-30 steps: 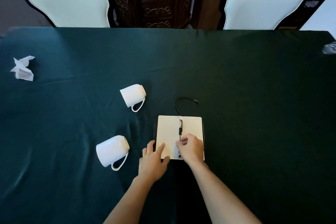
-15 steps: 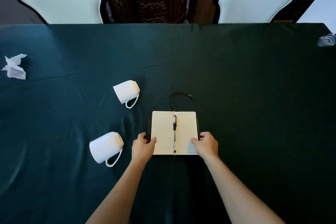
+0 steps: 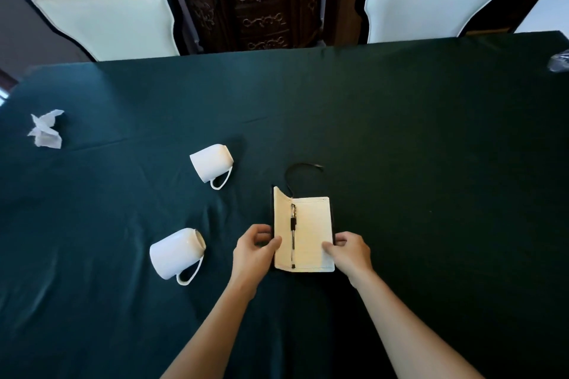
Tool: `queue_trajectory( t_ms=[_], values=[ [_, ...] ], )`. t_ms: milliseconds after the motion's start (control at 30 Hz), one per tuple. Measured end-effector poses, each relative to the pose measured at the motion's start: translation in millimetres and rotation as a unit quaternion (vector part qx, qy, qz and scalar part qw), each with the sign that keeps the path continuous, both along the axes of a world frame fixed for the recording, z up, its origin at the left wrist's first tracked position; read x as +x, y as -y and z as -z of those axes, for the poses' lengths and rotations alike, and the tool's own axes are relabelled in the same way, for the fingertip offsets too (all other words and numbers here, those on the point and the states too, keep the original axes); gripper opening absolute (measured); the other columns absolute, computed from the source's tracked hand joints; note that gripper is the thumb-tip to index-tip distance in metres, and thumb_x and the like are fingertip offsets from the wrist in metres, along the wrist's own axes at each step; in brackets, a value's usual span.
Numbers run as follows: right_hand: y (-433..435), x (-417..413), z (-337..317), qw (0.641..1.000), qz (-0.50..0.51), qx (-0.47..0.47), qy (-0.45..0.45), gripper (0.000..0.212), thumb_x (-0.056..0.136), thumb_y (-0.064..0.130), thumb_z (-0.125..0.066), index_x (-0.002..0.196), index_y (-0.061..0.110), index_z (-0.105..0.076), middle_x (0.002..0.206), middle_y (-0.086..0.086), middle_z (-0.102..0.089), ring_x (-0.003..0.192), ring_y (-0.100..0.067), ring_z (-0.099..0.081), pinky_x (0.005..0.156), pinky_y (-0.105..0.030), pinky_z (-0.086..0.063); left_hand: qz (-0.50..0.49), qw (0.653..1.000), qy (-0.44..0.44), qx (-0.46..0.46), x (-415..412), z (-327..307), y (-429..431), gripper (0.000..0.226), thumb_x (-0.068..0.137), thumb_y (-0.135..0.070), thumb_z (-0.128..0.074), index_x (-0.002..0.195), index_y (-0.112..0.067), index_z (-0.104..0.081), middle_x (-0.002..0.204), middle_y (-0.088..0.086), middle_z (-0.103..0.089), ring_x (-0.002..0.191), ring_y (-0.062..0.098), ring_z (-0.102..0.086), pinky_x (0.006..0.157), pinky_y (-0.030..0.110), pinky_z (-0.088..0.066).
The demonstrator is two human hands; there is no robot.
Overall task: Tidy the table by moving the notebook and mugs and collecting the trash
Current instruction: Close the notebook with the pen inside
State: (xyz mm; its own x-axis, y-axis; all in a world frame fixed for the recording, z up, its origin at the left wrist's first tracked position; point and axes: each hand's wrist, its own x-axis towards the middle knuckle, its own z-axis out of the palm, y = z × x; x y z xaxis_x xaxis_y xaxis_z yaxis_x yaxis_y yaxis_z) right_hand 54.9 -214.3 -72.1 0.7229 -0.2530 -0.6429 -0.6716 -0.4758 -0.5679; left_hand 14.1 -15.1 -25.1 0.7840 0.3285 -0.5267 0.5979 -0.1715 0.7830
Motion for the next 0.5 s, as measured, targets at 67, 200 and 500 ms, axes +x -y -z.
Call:
queue_trajectory(
  t_ms=[67, 200, 500],
  values=[
    [2, 0, -1, 1.000, 0.001, 0.012, -0.007, 0.041, 0.088, 0.027, -0.077, 0.125, 0.014, -0.066, 0.121, -0.005, -0.071, 0.109, -0.020, -0.066, 0.094, -0.034, -0.053, 0.024, 1.000, 0.015, 0.007, 2, -5, 20, 0.021, 0.092, -0.020, -0.074, 0.112, -0.021, -0.067, 0.104, -0.001, -0.073, 0.083, 0.009, -0.071, 0.055, 0.011, -0.051],
    [9, 1, -6, 0.998, 0.021, 0.048, -0.017, 0.038, 0.098, 0.040, -0.061, 0.127, 0.016, -0.067, 0.124, -0.005, -0.068, 0.117, -0.022, -0.062, 0.097, -0.036, -0.048, 0.102, 0.988, 0.027, 0.114, 11, -4, 62, 0.030, 0.086, -0.027, -0.079, 0.110, -0.020, -0.064, 0.104, -0.002, -0.063, 0.087, 0.007, -0.061, 0.071, 0.016, -0.048],
    [23, 2, 3, 0.974, 0.069, 0.208, -0.058, 0.032, 0.096, 0.048, -0.060, 0.084, 0.023, -0.075, 0.094, -0.006, -0.077, 0.091, -0.023, -0.074, 0.089, -0.045, -0.062, 0.175, 0.959, -0.008, 0.224, 13, 20, 118, 0.034, 0.091, -0.033, -0.069, 0.115, -0.019, -0.049, 0.118, 0.003, -0.046, 0.089, 0.023, -0.063, 0.072, 0.032, -0.054]
  ],
)
